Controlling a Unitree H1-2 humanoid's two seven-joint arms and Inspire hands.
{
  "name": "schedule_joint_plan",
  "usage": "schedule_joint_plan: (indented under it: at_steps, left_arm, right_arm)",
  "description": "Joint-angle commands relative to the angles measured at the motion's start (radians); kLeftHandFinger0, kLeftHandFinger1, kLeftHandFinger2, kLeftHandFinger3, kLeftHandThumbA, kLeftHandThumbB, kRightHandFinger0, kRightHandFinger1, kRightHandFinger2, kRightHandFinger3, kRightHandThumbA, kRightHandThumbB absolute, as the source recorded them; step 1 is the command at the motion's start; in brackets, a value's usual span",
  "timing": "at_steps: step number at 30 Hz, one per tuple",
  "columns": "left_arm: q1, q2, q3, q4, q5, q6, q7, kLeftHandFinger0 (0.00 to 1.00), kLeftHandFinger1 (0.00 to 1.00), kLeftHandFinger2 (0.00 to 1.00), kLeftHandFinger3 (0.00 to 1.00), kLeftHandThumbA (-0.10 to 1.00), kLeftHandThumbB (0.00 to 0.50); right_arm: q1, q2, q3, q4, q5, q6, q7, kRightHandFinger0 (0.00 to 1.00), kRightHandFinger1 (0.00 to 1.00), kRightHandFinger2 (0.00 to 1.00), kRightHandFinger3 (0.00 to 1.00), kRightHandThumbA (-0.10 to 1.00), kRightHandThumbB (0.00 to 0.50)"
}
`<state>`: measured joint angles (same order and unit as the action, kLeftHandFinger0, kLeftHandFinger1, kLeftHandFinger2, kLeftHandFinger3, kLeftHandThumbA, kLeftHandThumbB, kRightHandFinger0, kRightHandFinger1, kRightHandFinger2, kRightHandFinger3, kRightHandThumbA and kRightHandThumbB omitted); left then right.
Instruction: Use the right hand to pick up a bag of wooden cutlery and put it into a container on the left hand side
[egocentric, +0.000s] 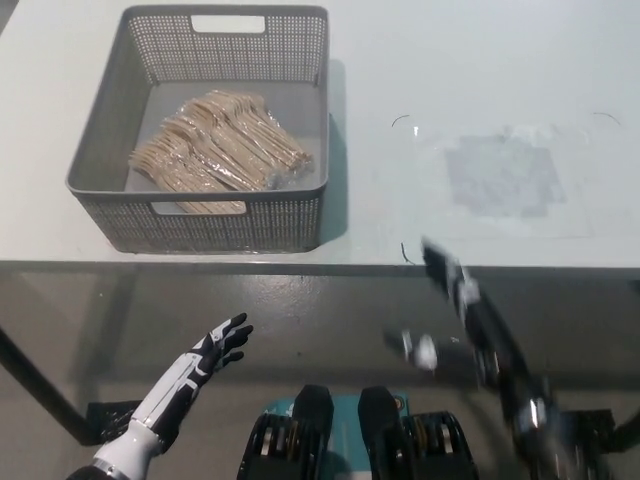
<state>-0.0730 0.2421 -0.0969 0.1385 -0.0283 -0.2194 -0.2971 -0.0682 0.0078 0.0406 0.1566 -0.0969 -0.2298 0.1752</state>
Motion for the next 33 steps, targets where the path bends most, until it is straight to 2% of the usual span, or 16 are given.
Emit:
schedule_joint_plan:
  at_steps: [1, 2, 6, 9, 11, 13, 15, 18, 20, 23, 25, 27, 30, 33]
  left_arm:
    - [0.008, 0.001, 0.025, -0.011, -0.042, -0.078, 0.0, 1.0, 1.0, 1.0, 1.0, 1.0, 0.271]
    - [0.006, 0.001, 0.025, -0.007, -0.041, -0.082, -0.001, 1.0, 1.0, 1.0, 1.0, 1.0, 0.268]
    - [-0.006, -0.002, 0.024, 0.011, -0.034, -0.092, 0.002, 1.0, 1.0, 1.0, 1.0, 1.0, 0.268]
    - [-0.013, -0.004, 0.024, 0.026, -0.011, -0.101, 0.017, 1.0, 1.0, 1.0, 1.0, 1.0, 0.274]
    - [-0.015, -0.014, 0.029, 0.02, 0.025, -0.067, 0.053, 1.0, 1.0, 1.0, 1.0, 1.0, 0.268]
    - [-0.021, -0.026, 0.035, 0.024, 0.042, -0.046, 0.077, 1.0, 1.0, 1.0, 1.0, 1.0, 0.239]
    - [-0.025, -0.034, 0.036, 0.028, 0.045, -0.033, 0.08, 1.0, 1.0, 1.0, 1.0, 1.0, 0.246]
    - [-0.033, -0.041, 0.038, 0.046, 0.051, -0.045, 0.087, 1.0, 1.0, 1.0, 1.0, 1.0, 0.253]
    - [-0.037, -0.043, 0.037, 0.054, 0.061, -0.049, 0.089, 1.0, 1.0, 1.0, 1.0, 1.0, 0.247]
    - [-0.048, -0.051, 0.033, 0.061, 0.073, -0.045, 0.094, 1.0, 1.0, 1.0, 1.0, 1.0, 0.25]
    - [-0.054, -0.058, 0.031, 0.069, 0.09, -0.037, 0.105, 1.0, 1.0, 1.0, 1.0, 1.0, 0.277]
    - [-0.05, -0.069, 0.033, 0.065, 0.108, -0.013, 0.125, 1.0, 1.0, 1.0, 1.0, 1.0, 0.283]
    - [-0.056, -0.089, 0.041, 0.07, 0.109, -0.012, 0.146, 1.0, 1.0, 1.0, 1.0, 1.0, 0.278]
    - [-0.063, -0.112, 0.069, 0.099, 0.052, -0.077, 0.147, 1.0, 1.0, 1.0, 1.0, 1.0, 0.225]
  right_arm:
    - [0.09, 0.082, -0.017, -0.122, 0.159, -0.168, -0.04, 1.0, 1.0, 1.0, 1.0, 1.0, 0.199]
    - [0.103, 0.084, -0.015, -0.114, 0.18, -0.17, -0.023, 1.0, 1.0, 1.0, 1.0, 1.0, 0.164]
    - [0.119, 0.084, -0.016, -0.084, 0.175, -0.176, -0.016, 1.0, 1.0, 1.0, 1.0, 1.0, 0.097]
    - [0.103, 0.085, -0.019, -0.058, 0.154, -0.201, -0.032, 1.0, 1.0, 1.0, 1.0, 1.0, 0.098]
    - [0.096, 0.085, -0.015, -0.055, 0.151, -0.183, -0.033, 1.0, 1.0, 1.0, 1.0, 1.0, 0.102]
    - [0.085, 0.085, -0.016, -0.044, 0.152, -0.166, -0.039, 1.0, 1.0, 1.0, 1.0, 1.0, 0.067]
    - [0.074, 0.083, -0.013, -0.035, 0.16, -0.16, -0.035, 1.0, 1.0, 1.0, 1.0, 1.0, 0.053]
    - [0.061, 0.081, -0.01, -0.029, 0.12, -0.162, -0.054, 1.0, 1.0, 1.0, 1.0, 1.0, 0.109]
    - [0.056, 0.079, -0.009, -0.025, 0.114, -0.167, -0.058, 1.0, 1.0, 1.0, 1.0, 1.0, 0.123]
    - [0.044, 0.07, -0.012, -0.021, 0.097, -0.178, -0.071, 1.0, 1.0, 1.0, 1.0, 1.0, 0.109]
    - [0.045, 0.068, -0.01, -0.024, 0.089, -0.17, -0.079, 1.0, 1.0, 1.0, 1.0, 1.0, 0.116]
    - [0.055, 0.066, -0.003, -0.027, 0.093, -0.171, -0.073, 1.0, 1.0, 1.0, 1.0, 1.0, 0.128]
    - [0.063, 0.068, 0.006, -0.024, 0.098, -0.175, -0.068, 1.0, 1.0, 1.0, 1.0, 1.0, 0.12]
    - [0.047, 0.069, 0.005, -0.023, 0.085, -0.166, -0.078, 1.0, 1.0, 1.0, 1.0, 1.0, 0.107]
